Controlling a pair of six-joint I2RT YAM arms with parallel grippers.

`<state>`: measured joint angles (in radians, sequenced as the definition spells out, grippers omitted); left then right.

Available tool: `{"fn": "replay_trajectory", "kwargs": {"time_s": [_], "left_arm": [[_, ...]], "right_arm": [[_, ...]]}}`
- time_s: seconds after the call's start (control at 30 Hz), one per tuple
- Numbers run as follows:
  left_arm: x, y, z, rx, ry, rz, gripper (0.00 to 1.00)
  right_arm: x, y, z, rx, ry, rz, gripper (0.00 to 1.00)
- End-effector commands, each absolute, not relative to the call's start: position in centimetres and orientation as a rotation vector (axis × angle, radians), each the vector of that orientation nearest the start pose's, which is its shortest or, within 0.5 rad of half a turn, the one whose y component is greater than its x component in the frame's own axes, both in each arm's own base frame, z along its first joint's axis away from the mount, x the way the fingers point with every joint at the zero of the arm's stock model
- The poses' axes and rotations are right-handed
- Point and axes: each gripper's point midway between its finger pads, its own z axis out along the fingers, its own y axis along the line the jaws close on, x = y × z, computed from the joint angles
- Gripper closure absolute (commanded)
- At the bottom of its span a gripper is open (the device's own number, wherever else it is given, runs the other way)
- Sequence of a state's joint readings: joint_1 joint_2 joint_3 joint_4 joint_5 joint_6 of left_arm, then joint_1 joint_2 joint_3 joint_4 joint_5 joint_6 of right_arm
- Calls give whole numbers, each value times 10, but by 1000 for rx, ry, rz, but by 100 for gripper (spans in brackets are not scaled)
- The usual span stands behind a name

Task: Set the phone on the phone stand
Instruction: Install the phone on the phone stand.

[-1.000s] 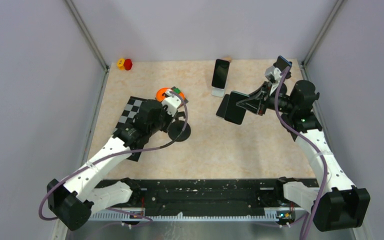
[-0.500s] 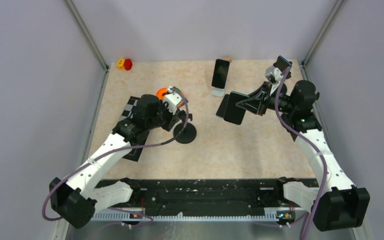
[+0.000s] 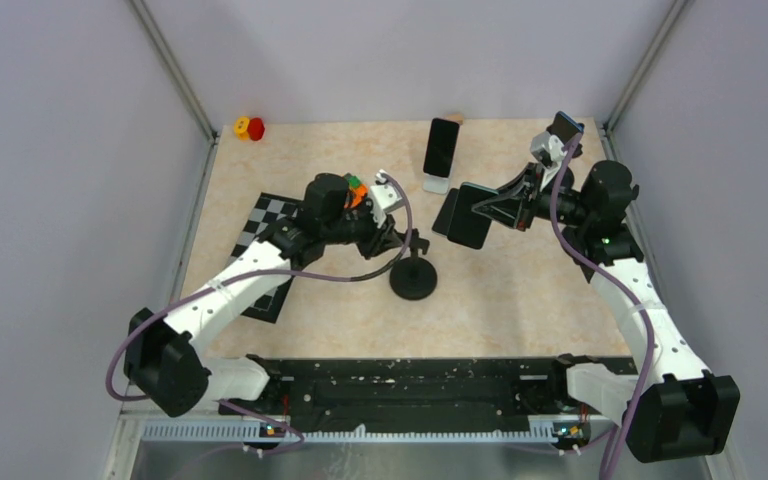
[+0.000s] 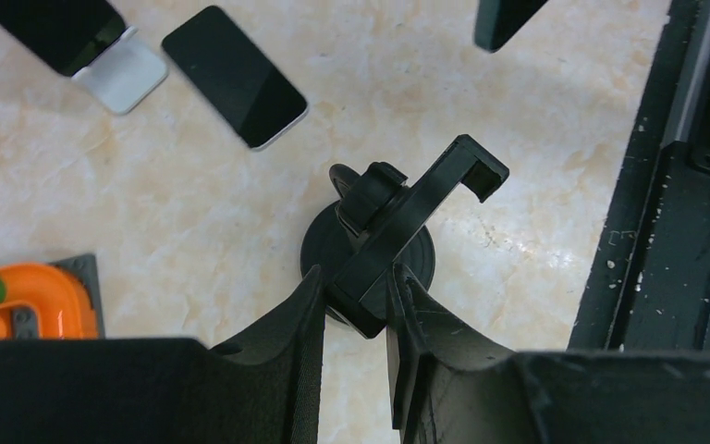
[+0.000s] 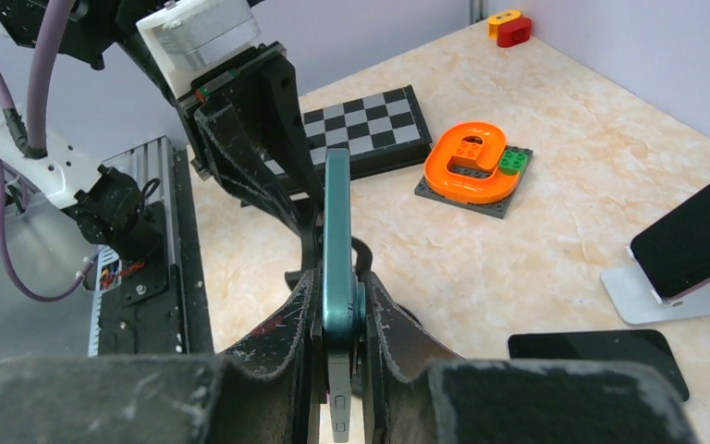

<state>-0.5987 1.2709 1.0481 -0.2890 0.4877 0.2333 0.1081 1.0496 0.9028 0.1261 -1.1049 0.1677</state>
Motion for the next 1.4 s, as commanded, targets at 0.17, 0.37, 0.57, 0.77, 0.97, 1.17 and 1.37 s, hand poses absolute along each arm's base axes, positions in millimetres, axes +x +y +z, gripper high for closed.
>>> {"fn": "replay_trajectory", "kwargs": {"time_s": [0.17,0.37,0.57,0.77,0.97,1.17,1.37], "left_arm": [[274,-305,264,1201,1531,-773,80],[273,-295,261,1122,1583,-693,47],[272,-285,250,1015,1675,-625,37],[265,-277,231,991,1726,-566,40],[272,-270,230,933,1694,-520,45],[276,-273,233,916,1687,-524,51],[275,-277,234,917,1686,-545,58]], "right_arm": [[265,187,337,-864,1395,1036,100],[267,187,337,-860,1395,1035,100],[267,186,336,-856,1400,1024,100],[265,185,337,-856,1395,1009,100],[264,185,338,-856,1392,1004,100],[263,185,338,-855,1391,1005,100],[263,185,337,-855,1392,1004,100]]}}
